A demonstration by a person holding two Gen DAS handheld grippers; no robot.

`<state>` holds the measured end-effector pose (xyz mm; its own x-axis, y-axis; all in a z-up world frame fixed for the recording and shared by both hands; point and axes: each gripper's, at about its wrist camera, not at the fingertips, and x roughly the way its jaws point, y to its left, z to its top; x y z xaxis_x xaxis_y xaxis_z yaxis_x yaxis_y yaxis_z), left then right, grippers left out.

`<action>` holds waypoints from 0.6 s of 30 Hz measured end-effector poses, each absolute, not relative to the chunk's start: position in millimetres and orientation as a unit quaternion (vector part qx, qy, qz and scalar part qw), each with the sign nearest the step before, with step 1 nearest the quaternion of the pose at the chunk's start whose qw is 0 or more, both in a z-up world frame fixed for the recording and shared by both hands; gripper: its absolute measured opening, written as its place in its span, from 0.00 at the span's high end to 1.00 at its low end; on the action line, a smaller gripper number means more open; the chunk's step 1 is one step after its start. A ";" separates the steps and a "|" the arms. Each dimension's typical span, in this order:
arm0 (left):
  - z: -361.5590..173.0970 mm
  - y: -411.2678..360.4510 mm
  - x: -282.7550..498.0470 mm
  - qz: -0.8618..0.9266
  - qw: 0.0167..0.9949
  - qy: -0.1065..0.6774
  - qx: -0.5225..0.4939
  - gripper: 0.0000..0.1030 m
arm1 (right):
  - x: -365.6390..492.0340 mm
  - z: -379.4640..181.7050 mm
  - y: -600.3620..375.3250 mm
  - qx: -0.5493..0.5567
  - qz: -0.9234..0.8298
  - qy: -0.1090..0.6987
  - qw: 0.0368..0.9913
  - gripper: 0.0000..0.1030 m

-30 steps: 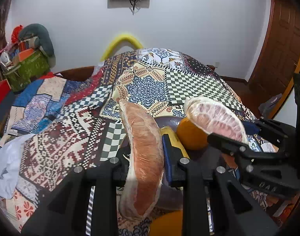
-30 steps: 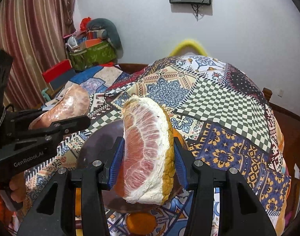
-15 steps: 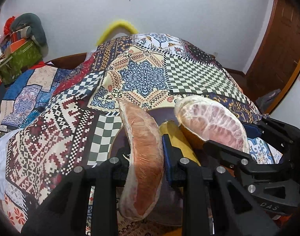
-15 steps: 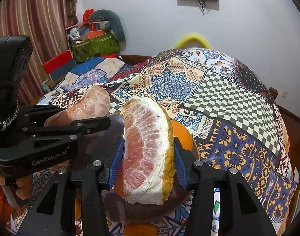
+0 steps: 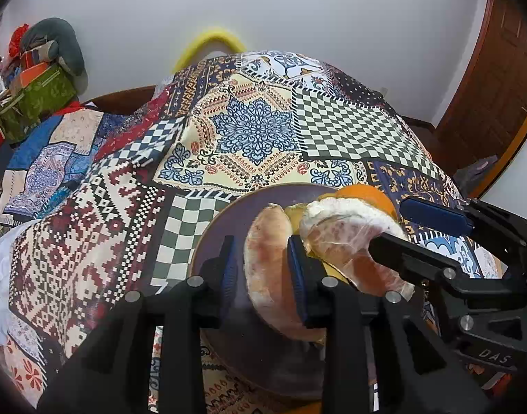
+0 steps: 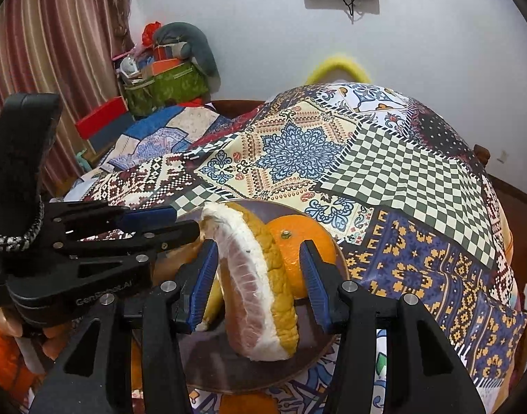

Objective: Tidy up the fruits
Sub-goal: 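Lower the pink pomelo segments onto the dark plate and open both grippers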

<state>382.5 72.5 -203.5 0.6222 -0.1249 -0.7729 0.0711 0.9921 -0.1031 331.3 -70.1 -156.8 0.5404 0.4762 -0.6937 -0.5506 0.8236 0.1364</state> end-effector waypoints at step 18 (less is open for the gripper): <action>-156.3 76.6 329.3 -0.049 0.914 0.401 -0.026 0.69 | 300.4 -126.5 -96.6 -0.039 0.283 0.367 0.885 0.56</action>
